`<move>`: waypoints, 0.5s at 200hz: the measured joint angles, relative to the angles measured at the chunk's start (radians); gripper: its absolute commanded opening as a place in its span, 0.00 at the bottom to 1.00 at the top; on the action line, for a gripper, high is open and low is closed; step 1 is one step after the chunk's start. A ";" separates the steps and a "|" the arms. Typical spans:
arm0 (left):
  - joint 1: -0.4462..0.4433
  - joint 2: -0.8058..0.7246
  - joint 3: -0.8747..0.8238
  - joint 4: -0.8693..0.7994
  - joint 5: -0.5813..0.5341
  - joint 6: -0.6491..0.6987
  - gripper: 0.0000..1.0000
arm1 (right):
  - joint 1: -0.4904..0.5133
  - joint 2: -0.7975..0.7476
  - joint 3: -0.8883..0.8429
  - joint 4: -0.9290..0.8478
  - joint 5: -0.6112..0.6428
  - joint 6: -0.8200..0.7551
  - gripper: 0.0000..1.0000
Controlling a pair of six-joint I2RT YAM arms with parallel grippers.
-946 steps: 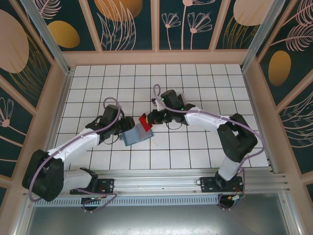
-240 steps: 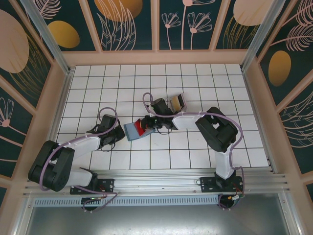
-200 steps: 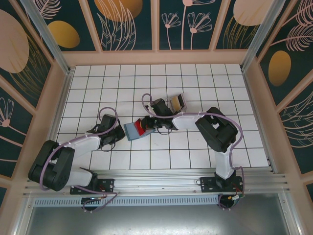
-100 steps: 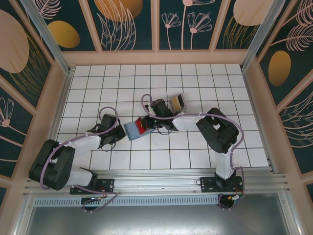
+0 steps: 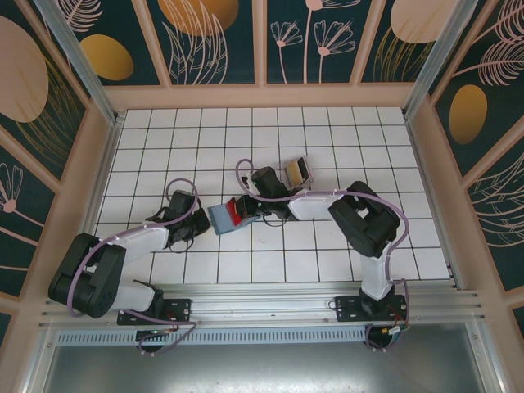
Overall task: Put the credit cards into the card holder
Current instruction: Insert the credit card into the card slot.
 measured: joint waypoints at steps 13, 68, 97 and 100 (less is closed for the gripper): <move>0.000 0.000 0.000 0.000 0.000 0.000 0.06 | 0.006 0.000 0.000 0.005 0.000 0.002 0.00; 0.000 0.000 0.000 0.000 0.000 0.000 0.06 | 0.013 0.001 -0.002 0.012 0.008 0.008 0.00; 0.000 -0.001 0.000 0.000 0.000 0.000 0.06 | 0.009 -0.006 -0.014 0.012 0.020 0.007 0.00; 0.000 -0.001 0.000 0.000 0.000 0.000 0.06 | 0.007 -0.007 -0.014 0.012 0.021 0.007 0.00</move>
